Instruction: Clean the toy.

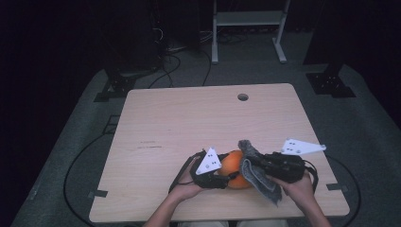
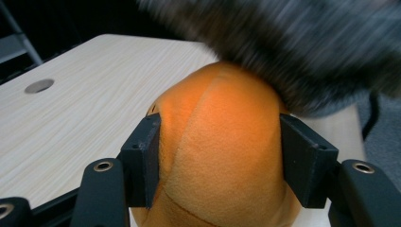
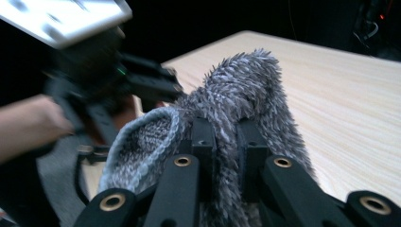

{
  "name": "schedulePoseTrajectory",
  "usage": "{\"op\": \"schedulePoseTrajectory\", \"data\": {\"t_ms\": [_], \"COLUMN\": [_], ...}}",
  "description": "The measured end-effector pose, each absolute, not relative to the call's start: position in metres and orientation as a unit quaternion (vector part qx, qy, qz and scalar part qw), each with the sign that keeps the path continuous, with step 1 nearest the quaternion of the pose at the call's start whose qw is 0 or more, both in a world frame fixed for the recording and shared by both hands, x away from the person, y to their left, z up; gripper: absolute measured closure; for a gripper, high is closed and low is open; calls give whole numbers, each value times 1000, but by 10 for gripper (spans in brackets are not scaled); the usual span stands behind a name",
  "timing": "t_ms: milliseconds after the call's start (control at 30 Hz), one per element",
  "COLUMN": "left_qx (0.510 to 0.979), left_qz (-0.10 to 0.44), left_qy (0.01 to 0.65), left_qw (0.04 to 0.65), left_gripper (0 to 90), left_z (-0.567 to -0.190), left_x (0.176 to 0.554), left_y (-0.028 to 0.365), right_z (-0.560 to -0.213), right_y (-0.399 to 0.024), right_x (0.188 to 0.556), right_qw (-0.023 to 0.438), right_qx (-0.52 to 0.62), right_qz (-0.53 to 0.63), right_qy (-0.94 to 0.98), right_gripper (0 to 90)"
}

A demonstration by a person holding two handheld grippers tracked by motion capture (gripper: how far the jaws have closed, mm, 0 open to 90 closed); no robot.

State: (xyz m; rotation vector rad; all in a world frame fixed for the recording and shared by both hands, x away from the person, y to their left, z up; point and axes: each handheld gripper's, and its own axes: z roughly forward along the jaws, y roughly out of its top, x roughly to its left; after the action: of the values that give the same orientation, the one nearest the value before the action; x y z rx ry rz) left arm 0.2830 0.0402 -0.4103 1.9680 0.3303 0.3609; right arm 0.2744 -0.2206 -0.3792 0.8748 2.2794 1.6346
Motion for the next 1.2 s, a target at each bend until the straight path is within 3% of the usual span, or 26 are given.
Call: {"op": "schedulePoseTrajectory", "data": {"t_ms": [100, 300, 400, 600, 867, 1033, 1200], "left_qx": [828, 819, 821, 819, 814, 820, 828], "left_qz": [141, 106, 77, 69, 99, 146, 131], "left_qy": [134, 151, 159, 145, 153, 164, 168], "left_qw": [525, 543, 544, 551, 552, 529, 519], "left_gripper": [349, 130, 98, 147, 335, 354, 335], "left_z": [-415, -420, -428, -434, -421, -407, -409], "left_x": [285, 298, 304, 303, 296, 292, 289], "left_y": [42, 49, 50, 47, 46, 49, 44], "right_z": [-396, -408, -409, -414, -415, -389, -386], "right_y": [-219, -228, -229, -239, -261, -250, -214], "right_x": [280, 281, 282, 285, 292, 278, 272], "right_qw": [86, 70, 67, 71, 87, 99, 115], "right_qx": [313, 317, 313, 327, 367, 324, 291], "right_qz": [546, 547, 544, 540, 531, 566, 543], "right_qy": [772, 772, 775, 772, 759, 752, 780], "right_gripper": [802, 802, 802, 801, 802, 802, 802]}}
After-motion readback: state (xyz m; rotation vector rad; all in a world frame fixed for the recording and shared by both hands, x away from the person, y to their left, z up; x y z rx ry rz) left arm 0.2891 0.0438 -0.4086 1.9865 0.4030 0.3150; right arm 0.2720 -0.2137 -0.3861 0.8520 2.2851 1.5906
